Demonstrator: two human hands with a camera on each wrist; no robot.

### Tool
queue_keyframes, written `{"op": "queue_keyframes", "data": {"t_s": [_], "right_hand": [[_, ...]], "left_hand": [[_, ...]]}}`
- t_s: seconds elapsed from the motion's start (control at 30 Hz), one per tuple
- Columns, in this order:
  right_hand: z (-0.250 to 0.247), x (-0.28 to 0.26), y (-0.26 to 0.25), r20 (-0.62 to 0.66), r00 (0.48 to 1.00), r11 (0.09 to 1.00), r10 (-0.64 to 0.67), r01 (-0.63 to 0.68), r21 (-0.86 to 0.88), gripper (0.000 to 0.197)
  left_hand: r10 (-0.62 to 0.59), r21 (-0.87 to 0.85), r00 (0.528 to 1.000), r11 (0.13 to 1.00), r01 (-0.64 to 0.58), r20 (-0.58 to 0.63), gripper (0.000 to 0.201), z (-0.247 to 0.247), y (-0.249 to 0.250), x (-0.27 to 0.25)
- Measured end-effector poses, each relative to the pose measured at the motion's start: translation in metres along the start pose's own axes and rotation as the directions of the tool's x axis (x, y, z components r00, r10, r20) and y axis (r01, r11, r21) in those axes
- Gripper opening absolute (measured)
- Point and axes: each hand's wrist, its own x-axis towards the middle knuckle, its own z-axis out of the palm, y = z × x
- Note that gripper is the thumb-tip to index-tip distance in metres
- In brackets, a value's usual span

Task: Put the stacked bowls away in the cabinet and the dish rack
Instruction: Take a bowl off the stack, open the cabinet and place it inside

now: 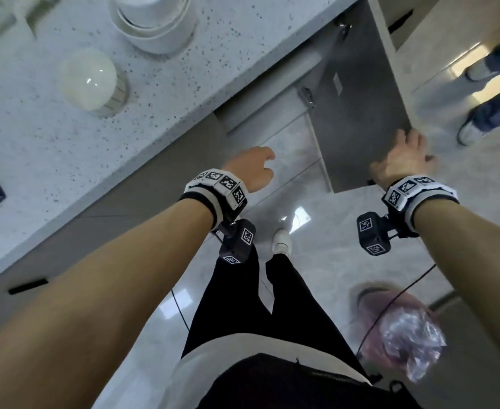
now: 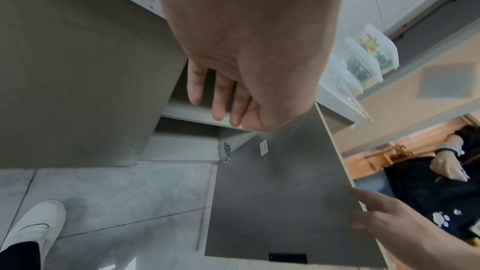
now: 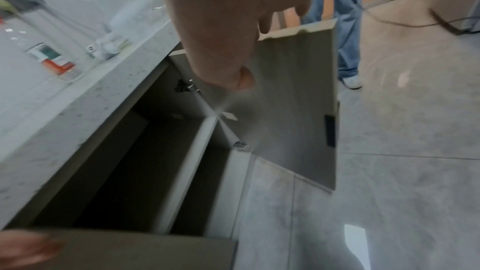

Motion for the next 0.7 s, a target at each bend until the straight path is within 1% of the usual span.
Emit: {"op": "queue_keyframes", "data": {"t_s": [0.07,0.13,0.2,0.23,0.27,0.33,0.4,0.47,0.5,0.53,0.57,0.6,0.63,0.7], "right_hand": [[-0.003,-0.012,-0.028,-0.001,0.994,0.991,-0.113,0.113,0.076,0.073],[-0.003,-0.029,-0.071,-0.045,0.962,0.940,-0.269,0.272,0.205,0.062],[-0.006,-0.046,-0.121,-0.091,0.902,0.851,-0.421,0.428,0.305,0.052],[-0.009,-0.054,-0.147,-0.107,0.863,0.799,-0.494,0.499,0.335,0.049],[-0.014,-0.061,-0.174,-0.122,0.818,0.744,-0.562,0.564,0.358,0.046],[-0.026,-0.072,-0.226,-0.137,0.733,0.640,-0.666,0.656,0.401,0.041],[-0.037,-0.080,-0.273,-0.112,0.674,0.567,-0.730,0.689,0.452,0.040],[-0.046,-0.086,-0.314,-0.049,0.638,0.541,-0.768,0.689,0.483,0.042],[-0.048,-0.087,-0.331,-0.017,0.625,0.538,-0.780,0.685,0.491,0.043],[-0.049,-0.088,-0.348,0.016,0.622,0.544,-0.783,0.671,0.504,0.043],[-0.048,-0.088,-0.363,0.053,0.629,0.558,-0.775,0.644,0.524,0.044],[-0.046,-0.087,-0.378,0.093,0.641,0.576,-0.762,0.604,0.551,0.046],[-0.044,-0.086,-0.391,0.136,0.654,0.594,-0.744,0.555,0.583,0.049],[-0.038,-0.084,-0.412,0.220,0.672,0.628,-0.707,0.454,0.632,0.055]], "left_hand": [[-0.045,-0.051,0.998,0.998,0.043,-0.035,0.047,-0.012,-0.016,-0.010],[-0.079,-0.114,0.993,0.991,0.069,-0.086,0.046,-0.029,-0.037,-0.024],[-0.088,-0.164,0.978,0.985,0.057,-0.191,0.044,-0.052,-0.056,-0.042],[-0.093,-0.192,0.959,0.981,0.041,-0.270,0.042,-0.065,-0.065,-0.051],[-0.109,-0.222,0.927,0.975,0.029,-0.358,0.039,-0.078,-0.075,-0.061],[-0.193,-0.281,0.841,0.958,0.051,-0.506,0.028,-0.105,-0.096,-0.080],[-0.301,-0.347,0.742,0.933,0.099,-0.599,0.019,-0.127,-0.121,-0.095],[-0.431,-0.426,0.632,0.888,0.171,-0.645,0.017,-0.145,-0.147,-0.105],[-0.497,-0.475,0.585,0.855,0.207,-0.641,0.019,-0.151,-0.161,-0.107],[-0.559,-0.526,0.554,0.817,0.238,-0.617,0.023,-0.155,-0.176,-0.106],[-0.614,-0.576,0.547,0.772,0.267,-0.569,0.028,-0.157,-0.191,-0.104],[-0.653,-0.624,0.557,0.729,0.280,-0.513,0.034,-0.159,-0.202,-0.100],[-0.675,-0.672,0.581,0.688,0.273,-0.455,0.040,-0.160,-0.212,-0.096],[-0.676,-0.766,0.646,0.606,0.215,-0.354,0.047,-0.161,-0.223,-0.087]]}}
